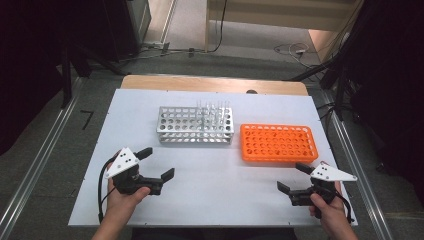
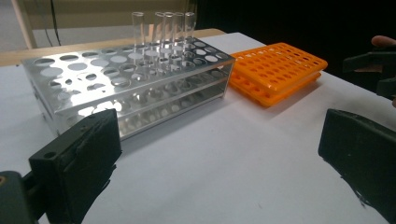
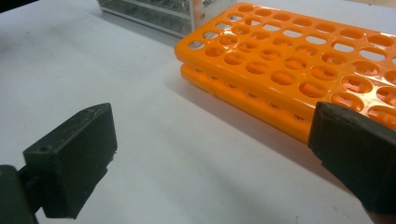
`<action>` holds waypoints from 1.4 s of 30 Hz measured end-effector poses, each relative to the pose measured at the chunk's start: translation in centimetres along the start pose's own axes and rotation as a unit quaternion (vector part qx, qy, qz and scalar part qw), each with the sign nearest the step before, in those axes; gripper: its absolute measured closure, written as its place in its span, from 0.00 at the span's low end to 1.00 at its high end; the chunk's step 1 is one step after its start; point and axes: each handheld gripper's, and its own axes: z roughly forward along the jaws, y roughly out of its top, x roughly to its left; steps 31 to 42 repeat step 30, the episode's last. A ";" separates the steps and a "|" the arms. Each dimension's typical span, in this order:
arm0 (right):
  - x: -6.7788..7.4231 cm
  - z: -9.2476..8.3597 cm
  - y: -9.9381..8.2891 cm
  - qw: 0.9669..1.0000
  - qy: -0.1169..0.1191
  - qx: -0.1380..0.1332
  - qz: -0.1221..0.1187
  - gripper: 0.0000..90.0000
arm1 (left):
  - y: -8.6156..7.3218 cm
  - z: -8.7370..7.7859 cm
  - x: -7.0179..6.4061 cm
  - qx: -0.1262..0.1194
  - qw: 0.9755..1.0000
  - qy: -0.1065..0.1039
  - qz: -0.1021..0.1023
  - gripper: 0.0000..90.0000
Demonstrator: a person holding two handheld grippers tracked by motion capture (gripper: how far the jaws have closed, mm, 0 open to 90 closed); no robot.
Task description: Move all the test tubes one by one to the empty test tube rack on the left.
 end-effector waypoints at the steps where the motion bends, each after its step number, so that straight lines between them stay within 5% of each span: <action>1: 0.0 0.0 0.0 1.000 -0.001 0.000 0.000 0.00 | -0.2 -0.3 0.2 -0.001 1.000 0.003 -0.004 0.00; 5: -0.2 0.1 -0.1 1.000 -0.003 0.002 -0.001 0.00 | -1.1 -1.5 0.8 0.000 1.000 0.009 -0.013 0.00; 9: -0.3 0.0 -0.1 1.000 -0.003 0.001 -0.001 0.00 | -1.8 -2.3 1.6 0.022 0.999 0.038 0.007 0.00; 15: -0.7 0.1 -0.2 1.000 -0.006 0.001 0.005 0.00 | -1.9 -3.0 2.8 0.008 0.999 0.041 -0.019 0.00; 42: -1.1 0.5 -0.1 1.000 -0.008 -0.001 0.004 0.00 | -2.3 -2.7 2.7 0.028 0.998 0.057 -0.023 0.00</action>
